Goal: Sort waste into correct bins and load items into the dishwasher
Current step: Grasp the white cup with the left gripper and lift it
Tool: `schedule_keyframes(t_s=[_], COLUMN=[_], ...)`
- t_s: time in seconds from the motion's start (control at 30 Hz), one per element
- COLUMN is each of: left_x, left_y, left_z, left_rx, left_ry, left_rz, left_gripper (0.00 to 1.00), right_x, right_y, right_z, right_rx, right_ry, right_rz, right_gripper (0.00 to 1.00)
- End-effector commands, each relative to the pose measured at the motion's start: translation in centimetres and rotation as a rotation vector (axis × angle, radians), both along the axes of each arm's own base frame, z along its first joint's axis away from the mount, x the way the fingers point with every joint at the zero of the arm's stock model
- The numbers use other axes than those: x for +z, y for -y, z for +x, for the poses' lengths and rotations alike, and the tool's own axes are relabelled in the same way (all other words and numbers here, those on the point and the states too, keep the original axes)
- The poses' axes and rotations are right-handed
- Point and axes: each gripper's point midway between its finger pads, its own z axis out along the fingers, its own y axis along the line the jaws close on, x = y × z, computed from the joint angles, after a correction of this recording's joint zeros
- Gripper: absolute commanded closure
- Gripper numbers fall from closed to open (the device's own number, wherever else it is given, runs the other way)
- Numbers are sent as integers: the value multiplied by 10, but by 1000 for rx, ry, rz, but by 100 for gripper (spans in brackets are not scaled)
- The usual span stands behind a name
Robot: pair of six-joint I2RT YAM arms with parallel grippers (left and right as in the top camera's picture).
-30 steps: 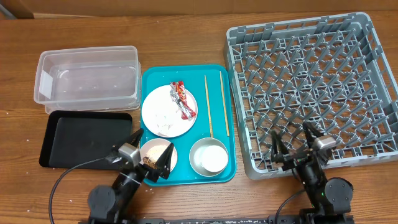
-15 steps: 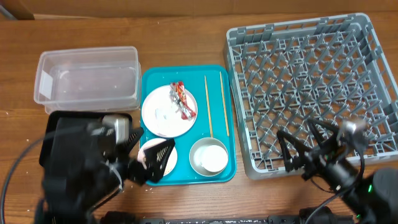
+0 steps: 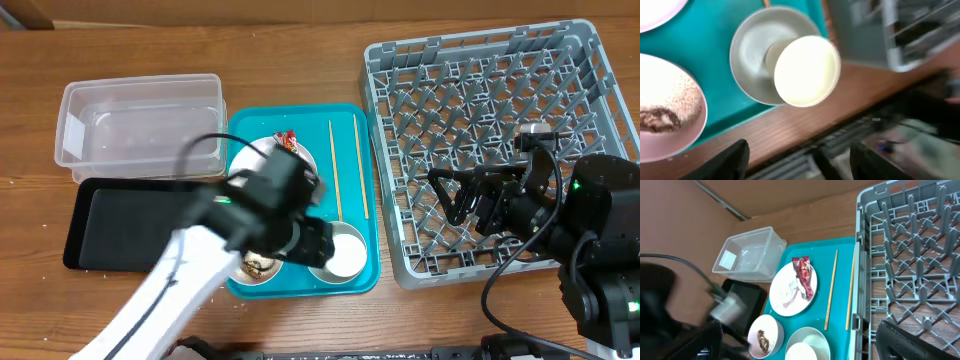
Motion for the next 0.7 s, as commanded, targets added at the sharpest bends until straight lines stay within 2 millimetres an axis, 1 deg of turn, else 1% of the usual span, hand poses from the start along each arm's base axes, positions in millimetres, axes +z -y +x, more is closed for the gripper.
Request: schedule_keyframes(t_s=[0.0, 0.03, 0.1, 0.17, 0.2, 0.23, 0.27, 0.33, 0.37, 0.43, 0.53, 0.6, 0.67], left_x=[-51, -62, -79, -89, -98, -107, -112, -113, -108, -96, -64, -33, -1], left_y=[-6, -5, 3, 9, 16, 24, 27, 26, 25, 19, 6, -1, -3], left_z=[9, 11, 20, 25, 26, 22, 18, 18, 20, 25, 37, 47, 54], left_rx=[51, 71, 72, 68, 62, 41, 32, 35, 43, 81, 148, 200, 200], left_ry=[69, 61, 47, 39, 20, -25, -56, -65, -59, -56, -27, -7, 4], left_rz=[263, 293, 305, 305, 294, 273, 265, 270, 265, 255, 210, 113, -49], left_gripper=[36, 39, 40, 41, 44, 53, 67, 92, 96, 96, 96, 96, 96], right_x=[10, 10, 10, 10, 10, 10, 10, 9, 9, 9, 9, 9, 9], right_y=[0, 0, 0, 0, 0, -1, 0, 0, 0, 0, 0, -3, -6], right_z=[-2, -2, -2, -2, -1, -1, -2, -2, -2, -2, -2, -4, -7], right_rx=[1, 1, 1, 1, 1, 1, 1, 1, 1, 1, 1, 15, 36], right_ry=[19, 19, 19, 19, 20, 20, 19, 14, 13, 12, 12, 7, 1], right_rz=[12, 12, 12, 12, 12, 12, 12, 12, 11, 11, 12, 19, 33], right_gripper=[0, 0, 0, 0, 0, 0, 0, 0, 1, 1, 0, 0, 0])
